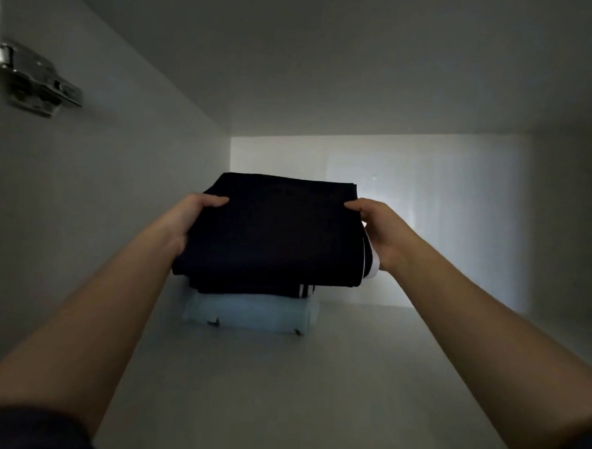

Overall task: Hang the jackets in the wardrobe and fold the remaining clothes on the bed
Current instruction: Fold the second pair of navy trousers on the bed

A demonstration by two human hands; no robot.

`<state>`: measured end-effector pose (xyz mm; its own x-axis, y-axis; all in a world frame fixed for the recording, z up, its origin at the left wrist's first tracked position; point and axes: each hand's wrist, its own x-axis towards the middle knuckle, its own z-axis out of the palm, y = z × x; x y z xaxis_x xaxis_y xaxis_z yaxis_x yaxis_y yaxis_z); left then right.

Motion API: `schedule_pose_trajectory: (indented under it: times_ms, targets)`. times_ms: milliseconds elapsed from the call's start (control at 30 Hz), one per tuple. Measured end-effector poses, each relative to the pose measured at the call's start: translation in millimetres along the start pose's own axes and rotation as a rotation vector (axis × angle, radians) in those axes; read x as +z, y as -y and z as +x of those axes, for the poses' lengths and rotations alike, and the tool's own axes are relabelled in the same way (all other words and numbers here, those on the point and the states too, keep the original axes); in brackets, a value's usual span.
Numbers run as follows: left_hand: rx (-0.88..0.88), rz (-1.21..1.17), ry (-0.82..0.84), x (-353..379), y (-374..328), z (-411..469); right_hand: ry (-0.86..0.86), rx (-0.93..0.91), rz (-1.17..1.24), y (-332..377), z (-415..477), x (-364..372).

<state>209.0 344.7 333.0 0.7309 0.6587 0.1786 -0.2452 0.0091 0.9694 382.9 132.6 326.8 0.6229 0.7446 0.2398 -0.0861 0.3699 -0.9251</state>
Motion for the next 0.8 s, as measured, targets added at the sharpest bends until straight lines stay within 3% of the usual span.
schedule_pose_trajectory:
  times_ms: [200,533,700,800]
  targets:
    - [-0.019,-0.005,0.028,-14.9,5.2,83.9,-0.055,-0.027,-0.014,-5.4,74.0,1.6]
    - [-0.024,-0.05,0.051,-38.7,19.6,168.9,0.047,-0.01,0.109,-32.5,163.2,2.9]
    - [-0.21,0.292,-0.032,-47.2,62.5,199.0,-0.055,0.24,-0.086,-92.6,190.6,-11.2]
    - [-0.207,0.354,-0.033,-50.5,69.8,208.4,-0.052,0.255,-0.094,-97.4,197.8,-15.6]
